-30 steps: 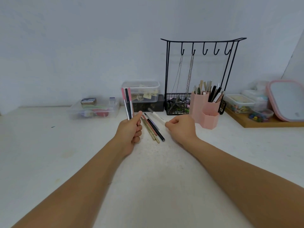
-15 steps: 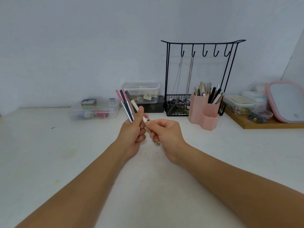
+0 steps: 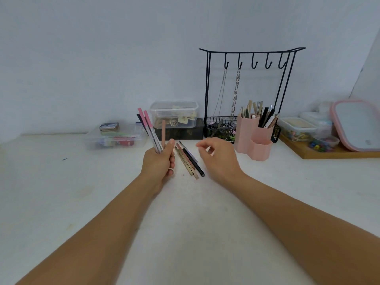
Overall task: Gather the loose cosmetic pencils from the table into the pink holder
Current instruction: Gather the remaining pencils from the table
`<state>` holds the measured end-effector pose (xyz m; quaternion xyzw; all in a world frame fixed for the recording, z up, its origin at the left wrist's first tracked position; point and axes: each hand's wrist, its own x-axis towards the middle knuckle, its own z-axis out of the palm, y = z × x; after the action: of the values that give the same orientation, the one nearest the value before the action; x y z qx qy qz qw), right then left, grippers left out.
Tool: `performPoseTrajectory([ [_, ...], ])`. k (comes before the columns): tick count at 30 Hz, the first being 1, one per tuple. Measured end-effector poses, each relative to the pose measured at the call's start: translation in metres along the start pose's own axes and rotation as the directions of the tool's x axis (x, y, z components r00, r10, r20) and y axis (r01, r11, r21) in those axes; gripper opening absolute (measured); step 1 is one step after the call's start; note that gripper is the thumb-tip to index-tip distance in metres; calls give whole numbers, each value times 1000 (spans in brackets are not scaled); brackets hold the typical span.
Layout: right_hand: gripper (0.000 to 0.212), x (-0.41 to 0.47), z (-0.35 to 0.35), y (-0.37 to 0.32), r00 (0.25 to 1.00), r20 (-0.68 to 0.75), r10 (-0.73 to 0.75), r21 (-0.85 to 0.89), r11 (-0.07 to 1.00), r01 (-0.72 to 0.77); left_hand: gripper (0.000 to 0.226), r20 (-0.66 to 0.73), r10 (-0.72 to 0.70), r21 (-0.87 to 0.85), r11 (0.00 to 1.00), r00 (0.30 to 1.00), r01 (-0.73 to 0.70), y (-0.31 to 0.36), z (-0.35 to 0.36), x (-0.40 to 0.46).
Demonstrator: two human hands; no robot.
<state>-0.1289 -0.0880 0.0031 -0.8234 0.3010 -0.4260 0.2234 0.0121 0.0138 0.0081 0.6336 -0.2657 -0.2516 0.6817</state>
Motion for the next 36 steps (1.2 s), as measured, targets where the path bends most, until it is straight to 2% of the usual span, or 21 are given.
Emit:
performPoseTrajectory([
  [1, 23, 3, -4, 9, 997, 74, 8, -74, 997, -3, 31, -3, 0, 19, 1000, 1000, 0, 0, -2, 1],
  [4, 33, 8, -7, 24, 948, 315, 44, -112, 994, -9, 24, -1, -8, 66, 998, 1000, 8, 0, -2, 3],
  [9, 34, 10, -2, 21, 913, 400, 77, -194, 981, 2, 32, -9, -16, 90, 996, 1000, 17, -1, -1, 5],
  [16, 30, 6, -1, 20, 955, 287, 72, -301, 953, 19, 32, 1, 27, 108, 994, 1000, -27, -1, 1, 3],
  [24, 31, 9, 1, 14, 970, 185, 157, -353, 932, -83, 38, 83, -104, -110, 988, 991, 113, 3, 1, 0],
  [28, 26, 13, 1, 13, 963, 149, 224, -388, 909, -152, 49, 159, -84, -144, 984, 984, 108, 4, 3, -3],
  [31, 22, 16, -2, 15, 947, 96, 308, -316, 911, -264, 53, 133, -79, -107, 990, 988, 94, 5, 3, -4],
  [36, 21, 7, -6, 12, 936, 40, 351, 16, 936, -351, 50, 120, -103, -134, 984, 987, 119, 7, -2, -3],
])
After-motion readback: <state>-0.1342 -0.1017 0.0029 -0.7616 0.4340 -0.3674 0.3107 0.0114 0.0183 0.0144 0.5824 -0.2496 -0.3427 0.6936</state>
